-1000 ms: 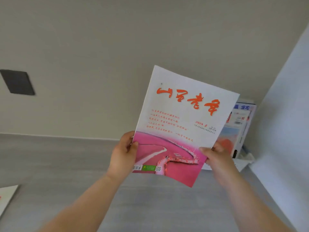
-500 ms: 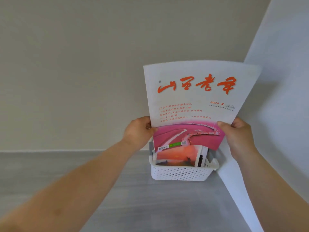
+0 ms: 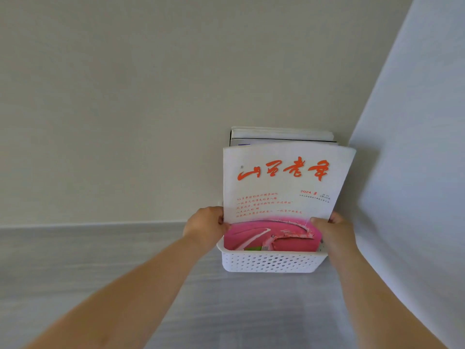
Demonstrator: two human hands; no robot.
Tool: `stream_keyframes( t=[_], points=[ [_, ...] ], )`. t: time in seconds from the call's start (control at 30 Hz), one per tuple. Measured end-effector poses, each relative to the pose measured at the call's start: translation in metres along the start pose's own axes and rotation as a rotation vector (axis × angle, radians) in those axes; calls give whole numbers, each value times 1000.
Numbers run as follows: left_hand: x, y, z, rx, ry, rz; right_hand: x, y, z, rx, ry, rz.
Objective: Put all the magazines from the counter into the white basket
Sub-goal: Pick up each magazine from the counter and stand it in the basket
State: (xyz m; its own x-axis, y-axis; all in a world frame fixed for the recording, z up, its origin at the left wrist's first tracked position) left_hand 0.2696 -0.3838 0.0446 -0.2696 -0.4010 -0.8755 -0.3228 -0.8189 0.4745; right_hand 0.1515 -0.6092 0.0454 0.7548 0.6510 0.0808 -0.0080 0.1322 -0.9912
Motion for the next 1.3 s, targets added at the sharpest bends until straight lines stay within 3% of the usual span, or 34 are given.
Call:
stream_keyframes(
  t=[0.13,0.4,0.53,0.73,0.83,1.07,1.3],
  points=[
    [7,1,-3,-16,30,-26,-1,13,-6,34,25,-15],
    [-5,6,-16,11,137,-228,2,5,-18,-189,123,61],
    [-4,8,-23,17,151,-319,15,6,-20,-179,29,90],
    [-5,-3,-6,-22,125,-222,-1,-12,5,-241,235,146],
    [-13,-20,22,-43,146,-86,3,-22,37,-300,226,184],
    [-37,-124,130,-104,172,221,62,-15,136,-437,54,297],
    [-80,-294,244,-408,225,224,180,43,243,-381,-270,412]
  ],
)
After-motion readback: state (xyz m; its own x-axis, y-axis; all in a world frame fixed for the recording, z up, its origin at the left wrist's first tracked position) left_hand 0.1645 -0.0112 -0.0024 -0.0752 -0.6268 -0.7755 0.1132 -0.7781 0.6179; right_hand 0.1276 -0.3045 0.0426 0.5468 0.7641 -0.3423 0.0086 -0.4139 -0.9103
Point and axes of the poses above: each hand's wrist, its own z-axis away from the middle knuckle, its own x-axis out of the palm, y = z × x, the point moved 6 cm from there along -z, towards the middle knuckle, and after that the axes turned 13 degrees about -z, right-handed, at the moved point
